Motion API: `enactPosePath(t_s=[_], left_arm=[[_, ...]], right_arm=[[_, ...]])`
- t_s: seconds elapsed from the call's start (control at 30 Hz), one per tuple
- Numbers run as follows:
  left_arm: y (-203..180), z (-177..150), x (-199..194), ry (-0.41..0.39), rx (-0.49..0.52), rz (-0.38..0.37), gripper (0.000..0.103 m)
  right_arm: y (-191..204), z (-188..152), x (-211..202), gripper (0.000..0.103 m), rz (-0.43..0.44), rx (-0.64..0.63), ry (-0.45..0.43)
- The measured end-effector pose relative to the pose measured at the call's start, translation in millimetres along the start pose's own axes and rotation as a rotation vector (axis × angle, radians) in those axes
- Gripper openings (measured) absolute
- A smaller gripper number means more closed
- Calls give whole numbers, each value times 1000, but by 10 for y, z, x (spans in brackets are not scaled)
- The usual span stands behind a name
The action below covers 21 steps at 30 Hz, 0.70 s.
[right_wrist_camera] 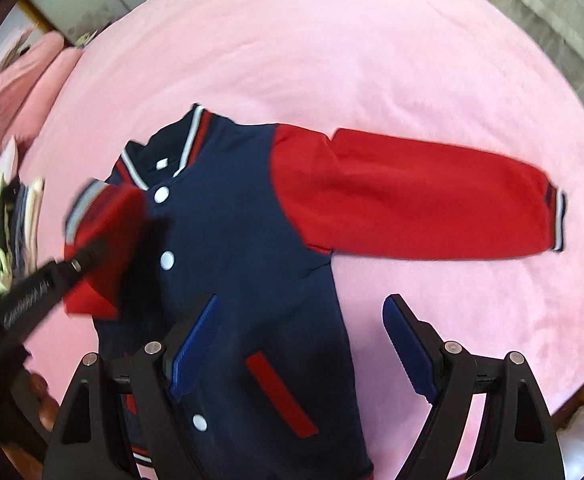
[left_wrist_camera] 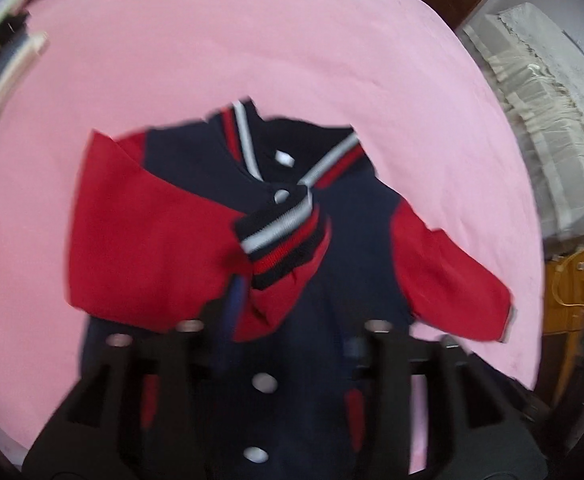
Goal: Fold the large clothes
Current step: 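Fold the held red sleeve across the jacket body with the left gripper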
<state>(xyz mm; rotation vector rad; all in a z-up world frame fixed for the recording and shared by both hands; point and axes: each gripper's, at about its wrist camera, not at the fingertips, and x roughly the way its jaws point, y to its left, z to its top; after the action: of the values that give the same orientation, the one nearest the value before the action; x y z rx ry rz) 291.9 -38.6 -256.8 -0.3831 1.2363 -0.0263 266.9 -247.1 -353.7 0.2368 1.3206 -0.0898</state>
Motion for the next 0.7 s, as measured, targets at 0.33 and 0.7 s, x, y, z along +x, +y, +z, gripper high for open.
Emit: enactPosePath(t_s=[0.33,0.7], left_arm=[[692,-92,-104,37,-65,207,68],[1401,-112,85,121,-223,306,68]], right_arm=[[151,72,227,84,260,-69,19],[684,92,779,24,238,-55,171]])
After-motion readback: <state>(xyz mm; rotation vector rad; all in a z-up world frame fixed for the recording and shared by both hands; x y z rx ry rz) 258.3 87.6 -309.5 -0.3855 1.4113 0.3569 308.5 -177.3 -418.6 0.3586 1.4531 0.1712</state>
